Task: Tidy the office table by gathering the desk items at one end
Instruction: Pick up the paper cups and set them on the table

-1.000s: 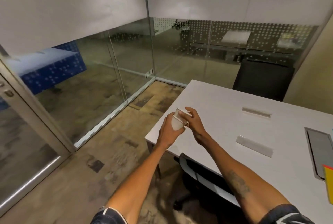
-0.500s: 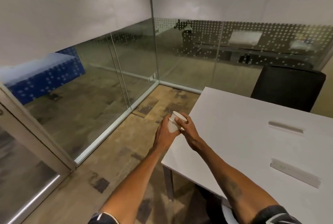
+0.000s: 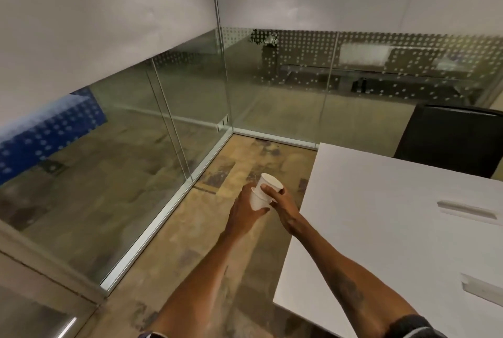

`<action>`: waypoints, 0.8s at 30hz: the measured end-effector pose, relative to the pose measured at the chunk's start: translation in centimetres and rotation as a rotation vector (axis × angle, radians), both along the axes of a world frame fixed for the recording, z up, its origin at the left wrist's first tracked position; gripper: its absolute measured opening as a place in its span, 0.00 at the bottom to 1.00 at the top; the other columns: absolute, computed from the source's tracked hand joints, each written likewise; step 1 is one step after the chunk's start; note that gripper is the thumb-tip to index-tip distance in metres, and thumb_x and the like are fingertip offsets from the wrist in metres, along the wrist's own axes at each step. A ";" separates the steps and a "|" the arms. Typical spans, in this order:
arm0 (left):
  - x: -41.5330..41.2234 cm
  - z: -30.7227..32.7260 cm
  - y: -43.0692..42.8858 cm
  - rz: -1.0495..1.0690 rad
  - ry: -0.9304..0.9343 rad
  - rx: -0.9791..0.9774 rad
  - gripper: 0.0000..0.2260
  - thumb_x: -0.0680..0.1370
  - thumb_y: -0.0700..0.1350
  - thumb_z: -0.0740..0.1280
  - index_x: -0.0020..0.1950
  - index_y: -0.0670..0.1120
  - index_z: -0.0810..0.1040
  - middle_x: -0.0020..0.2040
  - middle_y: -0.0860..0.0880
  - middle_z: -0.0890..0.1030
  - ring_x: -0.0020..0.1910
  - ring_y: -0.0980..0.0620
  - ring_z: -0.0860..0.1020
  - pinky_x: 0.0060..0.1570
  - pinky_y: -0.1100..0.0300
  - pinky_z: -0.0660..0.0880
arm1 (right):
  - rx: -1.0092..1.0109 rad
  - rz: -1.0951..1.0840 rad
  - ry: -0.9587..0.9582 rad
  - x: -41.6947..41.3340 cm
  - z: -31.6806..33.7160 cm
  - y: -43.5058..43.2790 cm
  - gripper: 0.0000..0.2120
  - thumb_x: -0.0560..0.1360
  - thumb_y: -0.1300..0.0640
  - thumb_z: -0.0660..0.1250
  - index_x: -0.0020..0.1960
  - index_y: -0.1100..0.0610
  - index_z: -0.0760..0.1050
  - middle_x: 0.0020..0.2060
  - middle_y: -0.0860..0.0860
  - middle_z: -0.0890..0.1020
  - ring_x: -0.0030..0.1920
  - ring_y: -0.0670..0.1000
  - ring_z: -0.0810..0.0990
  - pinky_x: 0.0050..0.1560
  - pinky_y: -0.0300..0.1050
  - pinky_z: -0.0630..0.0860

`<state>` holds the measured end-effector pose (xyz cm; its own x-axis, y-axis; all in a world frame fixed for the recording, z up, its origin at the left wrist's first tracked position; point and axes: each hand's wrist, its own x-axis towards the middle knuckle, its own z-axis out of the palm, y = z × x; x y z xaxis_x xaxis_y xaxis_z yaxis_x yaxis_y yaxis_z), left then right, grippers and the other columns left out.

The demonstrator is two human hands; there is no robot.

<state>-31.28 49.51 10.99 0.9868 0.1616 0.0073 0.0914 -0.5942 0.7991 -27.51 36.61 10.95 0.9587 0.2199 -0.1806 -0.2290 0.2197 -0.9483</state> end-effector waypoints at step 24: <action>30.8 -2.3 8.6 -0.629 0.144 0.051 0.28 0.72 0.49 0.76 0.67 0.45 0.70 0.61 0.44 0.78 0.59 0.44 0.77 0.54 0.53 0.75 | 0.015 -0.787 0.182 19.1 -2.7 5.8 0.25 0.75 0.52 0.72 0.69 0.56 0.69 0.63 0.58 0.77 0.64 0.61 0.77 0.61 0.62 0.78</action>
